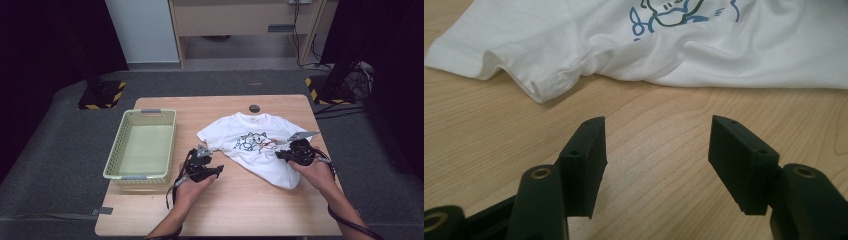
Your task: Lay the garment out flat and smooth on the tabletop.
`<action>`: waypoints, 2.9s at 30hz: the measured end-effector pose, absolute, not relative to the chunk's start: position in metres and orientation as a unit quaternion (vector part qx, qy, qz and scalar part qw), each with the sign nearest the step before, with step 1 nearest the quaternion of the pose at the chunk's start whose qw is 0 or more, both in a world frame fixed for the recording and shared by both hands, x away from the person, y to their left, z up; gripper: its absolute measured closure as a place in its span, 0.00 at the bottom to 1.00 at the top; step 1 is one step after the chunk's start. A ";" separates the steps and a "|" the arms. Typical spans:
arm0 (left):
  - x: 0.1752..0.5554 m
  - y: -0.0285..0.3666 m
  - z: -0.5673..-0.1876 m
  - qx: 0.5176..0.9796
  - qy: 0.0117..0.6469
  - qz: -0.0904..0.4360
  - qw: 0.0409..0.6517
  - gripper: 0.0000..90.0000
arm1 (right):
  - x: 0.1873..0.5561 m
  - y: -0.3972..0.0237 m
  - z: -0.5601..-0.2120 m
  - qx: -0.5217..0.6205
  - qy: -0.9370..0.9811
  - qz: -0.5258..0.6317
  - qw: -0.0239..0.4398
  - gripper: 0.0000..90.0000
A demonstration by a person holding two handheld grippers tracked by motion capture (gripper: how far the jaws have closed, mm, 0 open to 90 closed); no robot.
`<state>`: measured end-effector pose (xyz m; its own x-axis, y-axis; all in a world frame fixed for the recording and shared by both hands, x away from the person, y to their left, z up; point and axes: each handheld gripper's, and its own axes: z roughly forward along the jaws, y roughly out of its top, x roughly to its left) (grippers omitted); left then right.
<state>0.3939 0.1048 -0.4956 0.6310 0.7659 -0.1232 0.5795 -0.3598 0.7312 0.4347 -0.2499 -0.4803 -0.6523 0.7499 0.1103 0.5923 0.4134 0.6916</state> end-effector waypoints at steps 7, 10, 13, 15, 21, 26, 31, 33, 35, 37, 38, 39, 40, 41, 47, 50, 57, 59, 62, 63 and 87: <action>0.391 0.103 -0.494 0.816 0.411 0.120 0.389 0.45 | 0.397 -0.219 -0.465 0.333 0.861 0.369 0.109 0.98; 0.389 0.100 -0.493 0.818 0.407 0.119 0.388 0.45 | 0.374 -0.195 -0.471 0.292 0.879 0.365 0.098 0.98; 0.386 0.097 -0.492 0.821 0.401 0.118 0.389 0.45 | 0.356 -0.176 -0.482 0.262 0.893 0.357 0.084 0.98; 0.384 0.095 -0.491 0.824 0.397 0.118 0.388 0.45 | 0.348 -0.166 -0.488 0.249 0.900 0.351 0.076 0.98; 0.381 0.092 -0.490 0.826 0.392 0.118 0.387 0.45 | 0.335 -0.151 -0.498 0.223 0.916 0.327 0.069 0.89; 0.379 0.089 -0.490 0.829 0.389 0.113 0.386 0.44 | 0.330 -0.158 -0.492 0.231 0.912 0.332 0.072 0.71; 0.375 0.082 -0.489 0.833 0.380 0.110 0.386 0.43 | 0.324 -0.177 -0.477 0.244 0.902 0.346 0.082 0.63; 0.372 0.078 -0.489 0.836 0.375 0.107 0.385 0.43 | 0.325 -0.188 -0.472 0.258 0.896 0.351 0.091 0.62; 0.369 0.073 -0.489 0.840 0.370 0.104 0.384 0.42 | 0.329 -0.203 -0.467 0.276 0.888 0.352 0.104 0.62; 0.366 0.068 -0.489 0.844 0.363 0.101 0.382 0.42 | 0.335 -0.218 -0.463 0.301 0.878 0.354 0.114 0.63; 0.364 0.066 -0.489 0.845 0.360 0.100 0.383 0.42 | 0.338 -0.225 -0.461 0.314 0.873 0.353 0.121 0.63; 0.362 0.064 -0.489 0.847 0.357 0.098 0.381 0.41 | 0.342 -0.232 -0.460 0.324 0.869 0.352 0.128 0.64; 0.359 0.062 -0.489 0.849 0.353 0.098 0.381 0.41 | 0.345 -0.238 -0.459 0.334 0.866 0.349 0.134 0.64; 0.357 0.061 -0.489 0.851 0.350 0.096 0.380 0.41 | 0.349 -0.244 -0.459 0.342 0.862 0.345 0.142 0.65; 0.341 0.051 -0.495 0.864 0.331 0.087 0.370 0.39 | 0.368 -0.271 -0.467 0.394 0.848 0.313 0.166 0.64; 0.335 0.047 -0.500 0.870 0.323 0.081 0.363 0.37 | 0.375 -0.281 -0.473 0.416 0.839 0.307 0.170 0.66; 0.329 0.037 -0.512 0.881 0.316 0.067 0.346 0.36 | 0.389 -0.294 -0.488 0.445 0.837 0.278 0.154 0.79; 0.329 0.036 -0.514 0.883 0.315 0.066 0.343 0.35 | 0.390 -0.295 -0.491 0.451 0.834 0.283 0.141 0.78; 0.329 0.035 -0.516 0.884 0.314 0.066 0.339 0.35 | 0.390 -0.295 -0.493 0.454 0.832 0.290 0.133 0.75; 0.329 0.035 -0.516 0.884 0.315 0.066 0.339 0.35 | 0.389 -0.295 -0.493 0.455 0.832 0.290 0.130 0.75; 0.330 0.025 -0.516 0.901 0.260 0.082 0.339 0.84 | 0.386 -0.277 -0.506 0.439 0.850 0.273 0.097 0.98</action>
<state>0.3302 0.0245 -0.5164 0.8517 0.5232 -0.0289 0.4124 -0.6353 0.6530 0.3857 -0.2765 -0.5060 -0.5951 0.8002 0.0743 0.6939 0.4650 0.5497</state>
